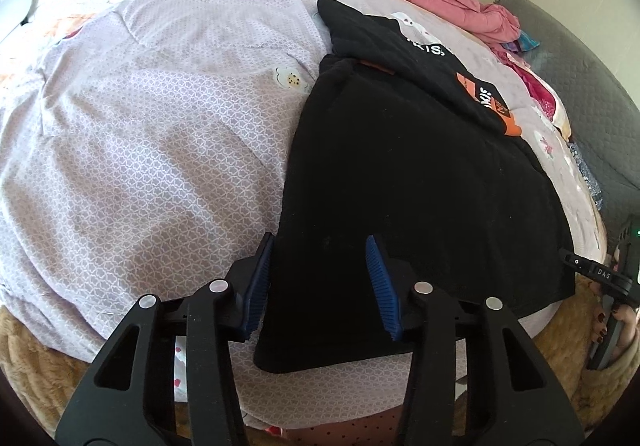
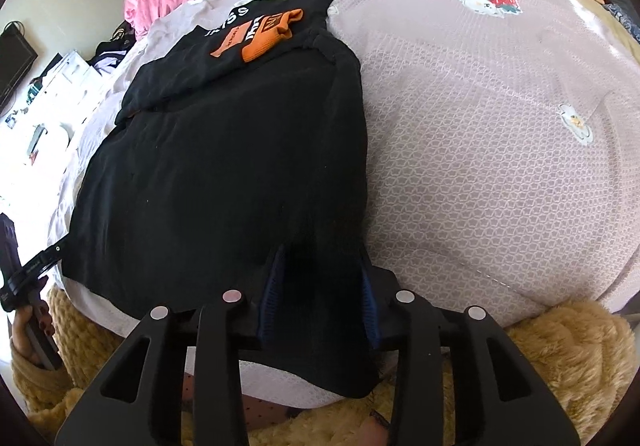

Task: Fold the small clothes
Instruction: 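Grasp the shirt hem with the right gripper while the left gripper grasps the hem beside it, then lift the hem with both grippers and fold it toward the collar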

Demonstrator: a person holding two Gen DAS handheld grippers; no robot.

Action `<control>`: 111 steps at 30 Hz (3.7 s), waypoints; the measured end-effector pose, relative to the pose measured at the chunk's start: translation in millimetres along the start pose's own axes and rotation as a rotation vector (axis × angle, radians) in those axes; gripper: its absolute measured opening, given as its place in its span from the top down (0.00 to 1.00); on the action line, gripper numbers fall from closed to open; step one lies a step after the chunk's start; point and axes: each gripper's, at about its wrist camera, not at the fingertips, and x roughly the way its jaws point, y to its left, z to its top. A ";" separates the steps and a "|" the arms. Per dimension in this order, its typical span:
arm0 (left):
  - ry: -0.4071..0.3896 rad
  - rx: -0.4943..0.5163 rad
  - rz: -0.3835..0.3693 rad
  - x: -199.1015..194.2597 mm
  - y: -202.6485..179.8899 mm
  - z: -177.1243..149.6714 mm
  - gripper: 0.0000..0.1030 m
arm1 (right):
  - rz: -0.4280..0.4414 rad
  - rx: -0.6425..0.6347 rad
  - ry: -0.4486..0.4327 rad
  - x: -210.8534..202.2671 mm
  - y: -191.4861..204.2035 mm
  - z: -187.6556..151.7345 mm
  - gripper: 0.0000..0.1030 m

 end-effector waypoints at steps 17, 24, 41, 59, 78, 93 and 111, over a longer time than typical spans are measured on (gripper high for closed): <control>0.019 -0.013 -0.028 3.2 -5.4 1.5 0.84 | 0.211 0.002 -0.184 -33.8 -0.8 3.6 0.92; 0.023 -0.015 -0.039 0.1 -6.8 1.5 0.88 | 0.203 0.025 -0.184 -31.8 -3.4 5.2 0.92; -0.009 0.025 -0.027 -7.2 -17.0 6.4 0.97 | 0.183 0.044 -0.154 -24.7 -4.1 4.8 0.91; -0.217 -0.004 -0.092 -51.8 -18.9 61.5 0.97 | 0.250 0.095 -0.375 -65.4 -20.2 25.9 0.92; -0.313 0.035 -0.056 -55.0 -32.2 128.8 0.97 | 0.051 -0.079 -0.477 -70.1 26.3 119.8 0.92; -0.318 0.061 -0.011 -28.9 -39.4 172.6 0.97 | 0.042 -0.037 -0.415 -42.1 27.1 184.9 0.92; -0.271 0.083 0.083 29.1 -40.9 204.1 0.96 | -0.001 0.005 -0.348 12.4 23.2 229.7 0.92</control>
